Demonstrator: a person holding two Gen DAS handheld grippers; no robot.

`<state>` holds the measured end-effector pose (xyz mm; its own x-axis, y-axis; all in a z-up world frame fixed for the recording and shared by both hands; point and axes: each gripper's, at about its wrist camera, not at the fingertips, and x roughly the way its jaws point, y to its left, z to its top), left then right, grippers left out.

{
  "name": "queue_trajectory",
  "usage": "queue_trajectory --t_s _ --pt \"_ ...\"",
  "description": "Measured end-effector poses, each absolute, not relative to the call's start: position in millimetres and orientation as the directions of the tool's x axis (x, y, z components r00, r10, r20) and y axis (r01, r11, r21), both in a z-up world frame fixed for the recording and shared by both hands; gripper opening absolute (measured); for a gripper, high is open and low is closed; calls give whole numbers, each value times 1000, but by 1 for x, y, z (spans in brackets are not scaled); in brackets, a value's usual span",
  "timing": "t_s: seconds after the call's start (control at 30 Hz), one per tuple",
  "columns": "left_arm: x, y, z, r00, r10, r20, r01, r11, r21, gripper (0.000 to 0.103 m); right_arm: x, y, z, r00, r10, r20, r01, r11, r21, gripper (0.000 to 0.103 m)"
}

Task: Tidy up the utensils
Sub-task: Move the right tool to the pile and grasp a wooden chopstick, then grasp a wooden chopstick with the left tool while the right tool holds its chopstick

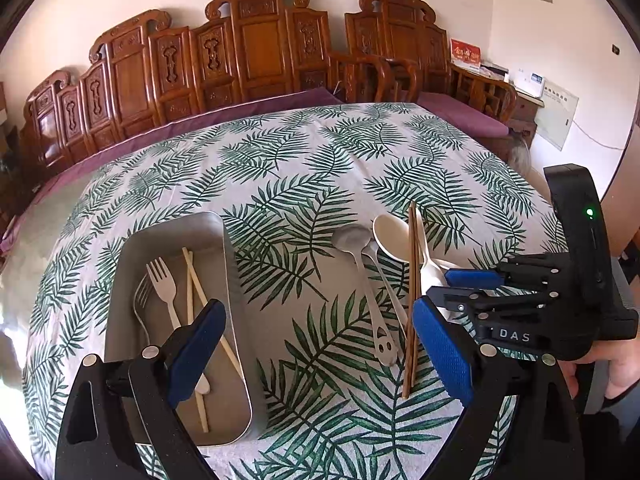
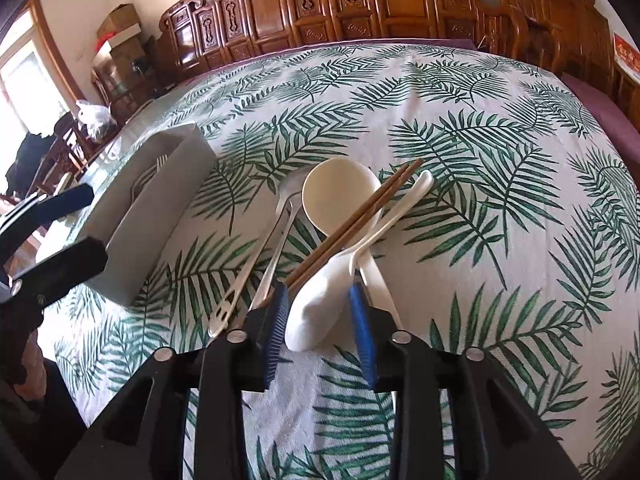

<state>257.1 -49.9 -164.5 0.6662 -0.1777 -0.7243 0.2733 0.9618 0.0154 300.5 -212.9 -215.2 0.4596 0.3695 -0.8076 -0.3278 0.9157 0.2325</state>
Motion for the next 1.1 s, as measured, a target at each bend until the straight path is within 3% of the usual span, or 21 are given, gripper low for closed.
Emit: queue_trajectory --t_s 0.03,0.1,0.27,0.57,0.63,0.73,1.03,1.1 --pt "257 -50 -164 667 -178 -724 273 962 16 91 302 -212 -215 468 358 -808 -323 920 220 37" --pt "257 -50 -164 666 -178 -724 275 961 17 91 303 -212 -215 480 346 -806 -319 925 207 49" --pt "258 -53 -166 663 -178 -727 280 960 21 91 308 -210 -216 502 296 -813 -309 939 151 51" --pt "259 -56 -170 658 -168 -734 284 958 35 91 302 -221 -216 486 238 -841 -307 947 90 29" --pt "259 -56 -170 658 -172 -733 286 958 32 91 303 -226 -223 468 245 -849 -299 948 109 28" --pt "258 -59 -170 659 -174 -732 292 956 36 91 304 -225 -224 480 244 -842 -304 947 101 12" --pt "261 -69 -184 622 -177 -762 307 951 30 91 301 -235 -193 548 288 -786 -318 940 123 8" --pt "262 -75 -189 603 -198 -773 326 945 13 85 300 -239 -187 569 282 -773 -311 943 116 7"
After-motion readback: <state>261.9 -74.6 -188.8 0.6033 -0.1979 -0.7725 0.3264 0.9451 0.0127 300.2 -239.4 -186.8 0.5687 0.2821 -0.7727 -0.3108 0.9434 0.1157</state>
